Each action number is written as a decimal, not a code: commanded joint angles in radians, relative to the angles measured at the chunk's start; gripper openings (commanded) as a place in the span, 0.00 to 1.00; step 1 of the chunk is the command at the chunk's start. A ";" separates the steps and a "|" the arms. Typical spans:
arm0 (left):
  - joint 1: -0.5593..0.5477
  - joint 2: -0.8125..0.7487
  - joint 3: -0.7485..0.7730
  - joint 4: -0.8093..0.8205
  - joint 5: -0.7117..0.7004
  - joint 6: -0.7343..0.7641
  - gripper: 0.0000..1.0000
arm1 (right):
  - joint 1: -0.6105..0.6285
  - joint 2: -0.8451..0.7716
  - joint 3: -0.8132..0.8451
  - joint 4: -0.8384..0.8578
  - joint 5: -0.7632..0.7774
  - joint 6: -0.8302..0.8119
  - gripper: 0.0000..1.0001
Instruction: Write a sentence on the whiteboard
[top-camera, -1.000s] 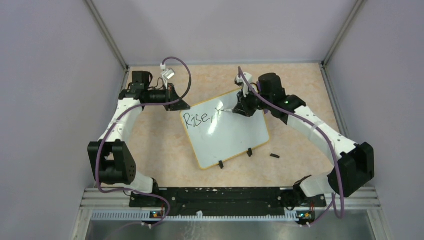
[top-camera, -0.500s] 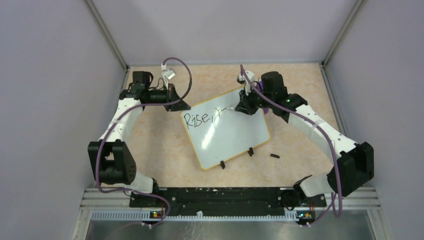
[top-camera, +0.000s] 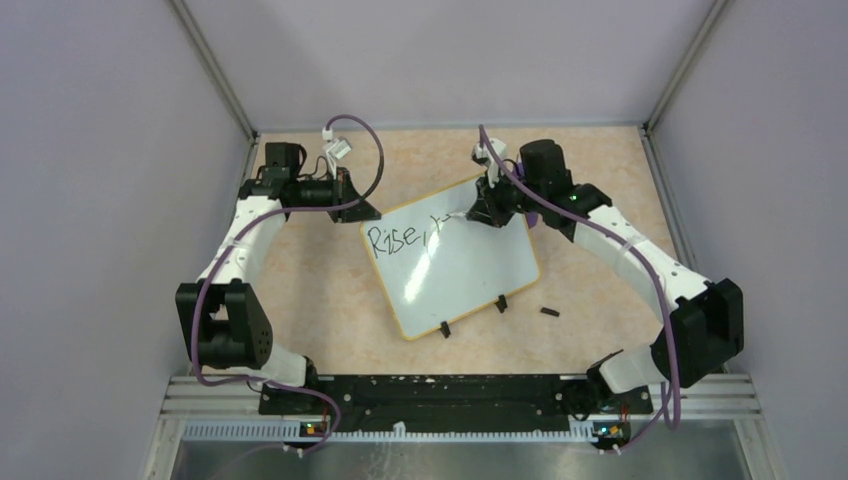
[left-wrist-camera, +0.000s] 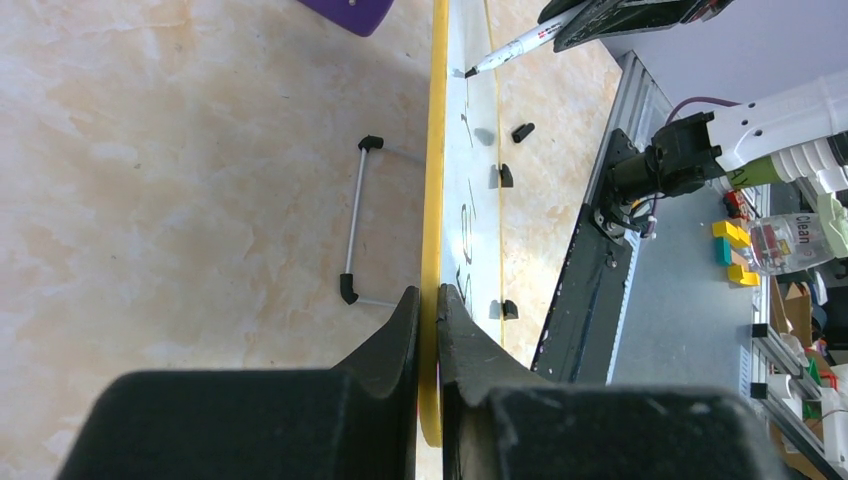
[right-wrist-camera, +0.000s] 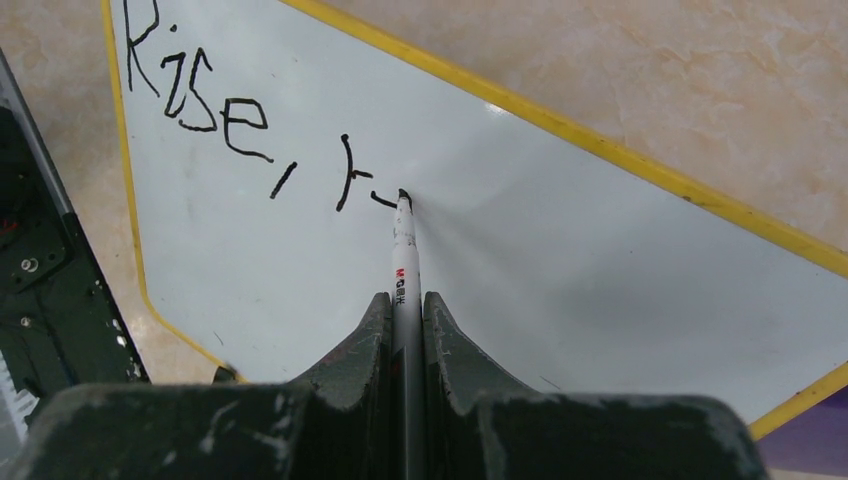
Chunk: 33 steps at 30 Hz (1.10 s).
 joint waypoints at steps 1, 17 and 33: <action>-0.011 0.002 -0.005 -0.037 -0.016 0.016 0.00 | 0.016 0.021 0.036 0.034 0.004 0.001 0.00; -0.011 0.000 -0.008 -0.038 -0.020 0.019 0.00 | 0.030 -0.022 -0.037 0.024 0.015 -0.015 0.00; -0.012 0.001 -0.007 -0.038 -0.021 0.018 0.00 | 0.013 -0.059 -0.069 -0.006 0.034 -0.037 0.00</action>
